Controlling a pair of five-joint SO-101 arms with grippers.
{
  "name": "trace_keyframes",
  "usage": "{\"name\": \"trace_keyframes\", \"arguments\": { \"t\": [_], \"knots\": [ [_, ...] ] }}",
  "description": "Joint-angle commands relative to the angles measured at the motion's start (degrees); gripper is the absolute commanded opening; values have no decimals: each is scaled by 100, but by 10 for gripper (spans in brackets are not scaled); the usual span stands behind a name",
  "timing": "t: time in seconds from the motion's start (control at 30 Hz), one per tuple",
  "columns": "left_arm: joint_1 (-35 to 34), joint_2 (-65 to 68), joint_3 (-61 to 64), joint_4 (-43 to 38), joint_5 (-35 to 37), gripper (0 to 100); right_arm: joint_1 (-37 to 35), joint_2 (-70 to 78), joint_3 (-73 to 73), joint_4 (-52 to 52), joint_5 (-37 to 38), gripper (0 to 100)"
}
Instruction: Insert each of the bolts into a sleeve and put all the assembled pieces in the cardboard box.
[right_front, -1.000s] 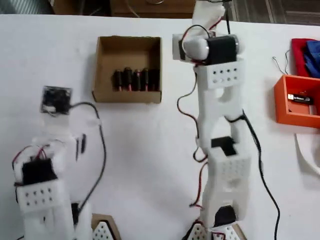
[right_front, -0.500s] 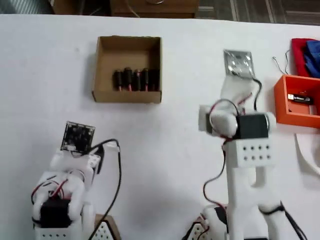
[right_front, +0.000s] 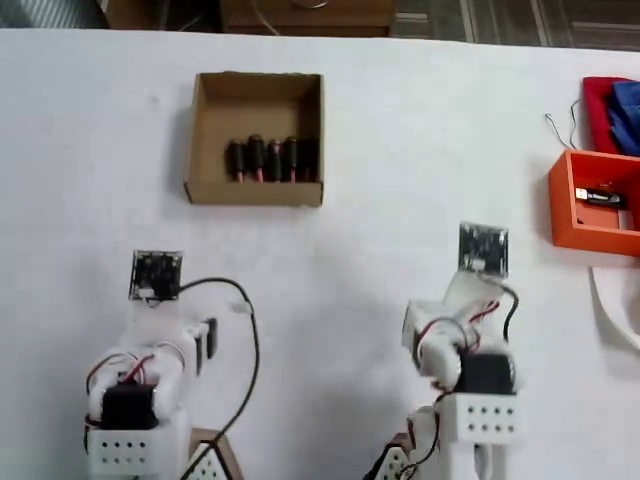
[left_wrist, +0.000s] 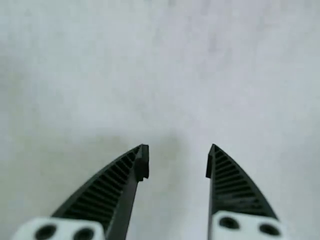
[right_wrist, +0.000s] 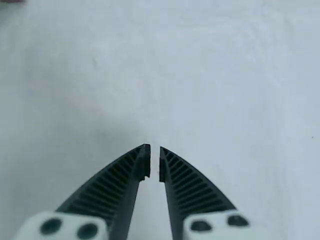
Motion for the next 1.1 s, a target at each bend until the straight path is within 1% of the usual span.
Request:
{"name": "trace_keyframes", "arguments": {
  "t": [0.0, 0.1, 0.2, 0.27, 0.37, 0.43, 0.57, 0.67, 0.87, 1.07],
  "knots": [
    [44, -132, 180, 26, 255, 203, 40, -1165, 1020, -303, 44, 21],
    [44, -132, 171, 26, 237, 203, 40, -2167, 1758, -171, 44, 21],
    [44, -132, 171, 26, 246, 193, -31, -2598, 1714, 488, 44, 21],
    [44, -132, 171, 18, 246, 141, -242, -2448, 1741, 708, 44, 21],
    [53, -132, 171, 18, 237, 15, -453, -2378, 1749, 681, 35, 21],
    [53, -132, 171, 18, 246, 42, -629, -2369, 1749, 681, 35, 21],
    [53, -132, 171, 18, 246, 25, -848, -2334, 1749, 673, 0, 21],
    [114, -132, 171, 18, 255, 25, -857, -2334, 1749, 673, 0, 21],
    [686, -132, 171, 18, 246, 25, -822, -2343, 1749, 664, 0, 21],
    [695, -132, 171, 18, 255, 25, -804, -2343, 1749, 664, 9, 21]
  ]
}}
